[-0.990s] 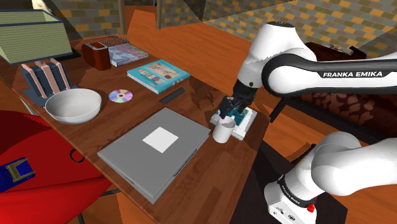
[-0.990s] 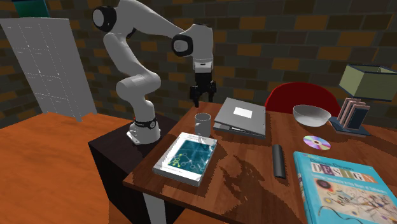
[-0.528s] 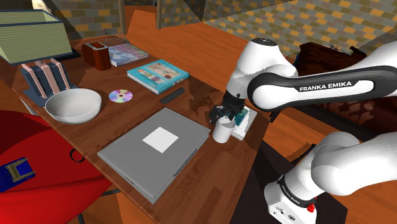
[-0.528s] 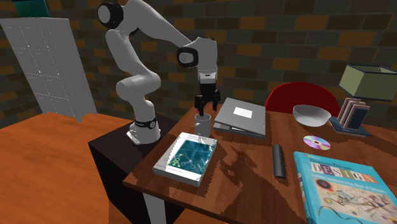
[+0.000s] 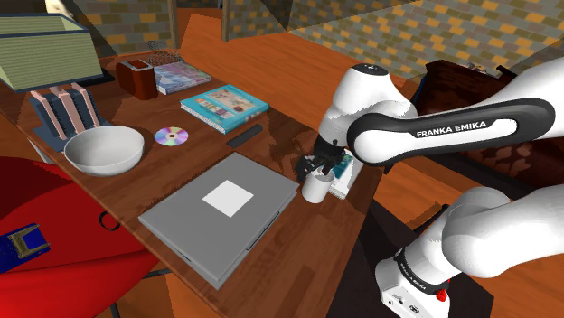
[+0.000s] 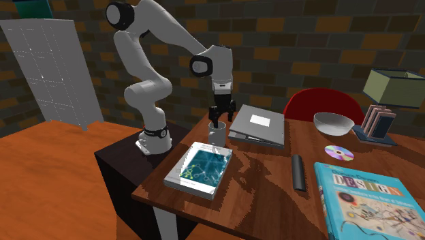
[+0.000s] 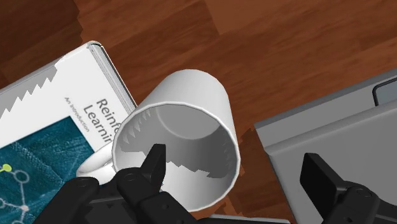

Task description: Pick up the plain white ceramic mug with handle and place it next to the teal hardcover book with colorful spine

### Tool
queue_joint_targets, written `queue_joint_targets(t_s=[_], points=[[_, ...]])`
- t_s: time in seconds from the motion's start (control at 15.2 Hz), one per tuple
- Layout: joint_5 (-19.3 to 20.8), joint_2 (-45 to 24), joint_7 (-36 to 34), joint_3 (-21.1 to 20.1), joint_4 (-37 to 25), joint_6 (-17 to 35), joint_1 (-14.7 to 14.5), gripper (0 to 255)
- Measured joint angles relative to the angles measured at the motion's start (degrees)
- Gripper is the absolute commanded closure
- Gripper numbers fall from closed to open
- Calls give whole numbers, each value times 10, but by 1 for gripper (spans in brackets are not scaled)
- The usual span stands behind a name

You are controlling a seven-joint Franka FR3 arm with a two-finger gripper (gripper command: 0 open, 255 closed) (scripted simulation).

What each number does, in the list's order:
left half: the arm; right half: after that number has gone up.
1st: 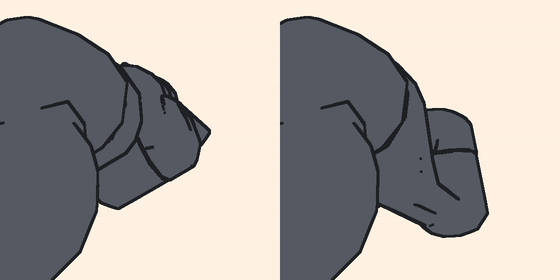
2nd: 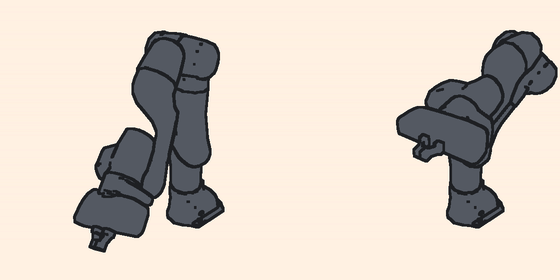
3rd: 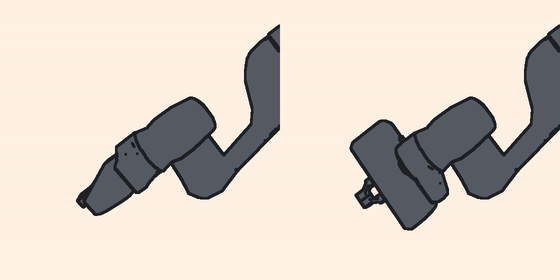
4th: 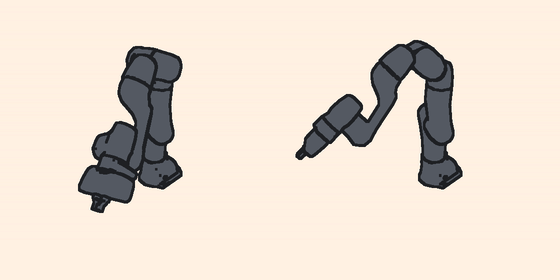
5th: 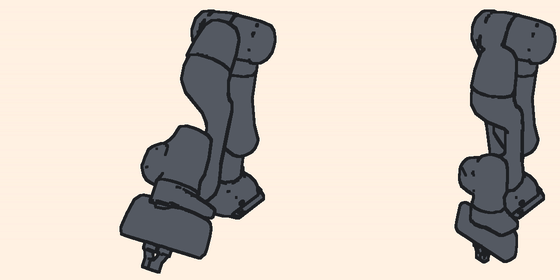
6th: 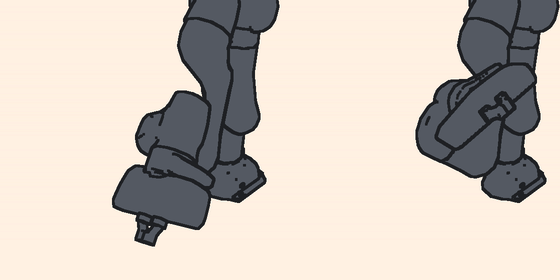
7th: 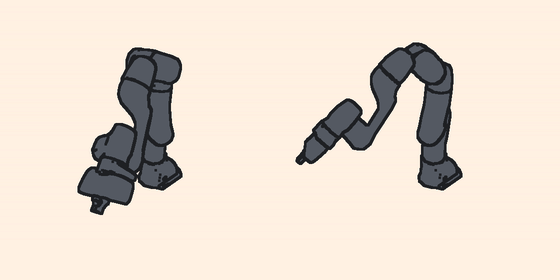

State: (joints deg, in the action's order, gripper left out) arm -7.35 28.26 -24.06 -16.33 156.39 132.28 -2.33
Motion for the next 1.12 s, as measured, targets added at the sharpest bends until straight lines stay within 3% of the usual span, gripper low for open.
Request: queue_joint_targets(t_s=[0.07,0.13,0.79,1.12], points=[[0,0,0,0,0,0,0,0],[0,0,0,0,0,0,0,255],[0,0,0,0,0,0,0,255],[1,18,2,5,-18,-36,-1,255]])
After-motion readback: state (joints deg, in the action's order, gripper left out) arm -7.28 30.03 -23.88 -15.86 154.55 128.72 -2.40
